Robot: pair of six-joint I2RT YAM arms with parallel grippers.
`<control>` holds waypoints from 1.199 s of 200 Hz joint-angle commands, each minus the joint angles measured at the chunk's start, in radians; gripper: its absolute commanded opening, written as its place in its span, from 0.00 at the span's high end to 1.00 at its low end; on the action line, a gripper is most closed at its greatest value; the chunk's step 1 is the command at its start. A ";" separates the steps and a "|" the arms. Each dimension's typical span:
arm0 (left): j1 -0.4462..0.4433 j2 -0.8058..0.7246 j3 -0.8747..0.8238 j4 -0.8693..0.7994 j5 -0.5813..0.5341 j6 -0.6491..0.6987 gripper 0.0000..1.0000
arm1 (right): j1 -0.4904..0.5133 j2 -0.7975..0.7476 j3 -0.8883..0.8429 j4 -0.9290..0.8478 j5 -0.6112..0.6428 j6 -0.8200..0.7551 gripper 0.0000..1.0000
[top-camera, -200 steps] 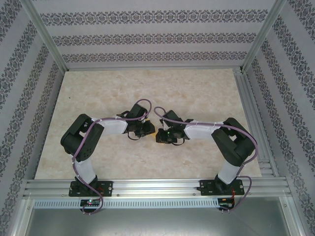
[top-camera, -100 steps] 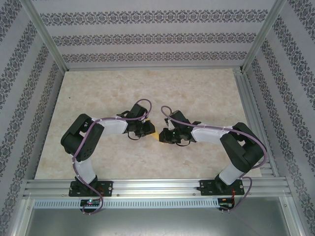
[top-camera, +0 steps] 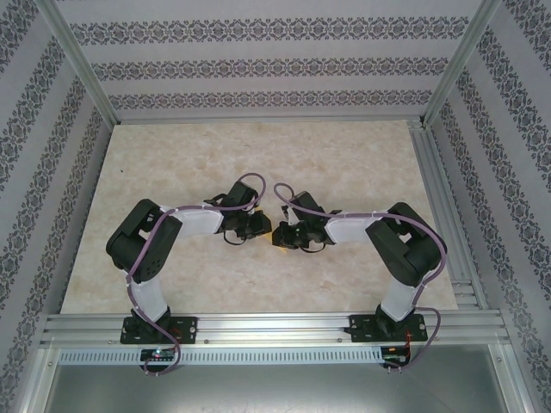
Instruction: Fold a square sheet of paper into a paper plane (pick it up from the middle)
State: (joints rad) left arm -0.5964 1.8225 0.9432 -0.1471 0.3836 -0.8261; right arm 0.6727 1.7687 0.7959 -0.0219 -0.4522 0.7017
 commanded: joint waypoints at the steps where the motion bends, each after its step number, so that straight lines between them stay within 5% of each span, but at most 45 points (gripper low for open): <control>1: 0.022 0.020 -0.005 -0.074 -0.087 0.047 0.78 | -0.002 0.026 -0.072 -0.048 0.017 0.004 0.87; 194: 0.286 0.032 0.071 -0.083 -0.079 0.211 0.76 | -0.009 0.061 -0.141 -0.033 0.015 0.001 0.87; 240: 0.293 -0.080 0.091 -0.104 -0.052 0.261 0.74 | -0.009 0.060 -0.137 -0.029 0.014 0.005 0.88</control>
State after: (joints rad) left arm -0.3077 1.8294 1.0134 -0.2146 0.3450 -0.6243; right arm 0.6586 1.7569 0.7170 0.1169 -0.4892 0.7082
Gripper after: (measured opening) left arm 0.252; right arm 0.124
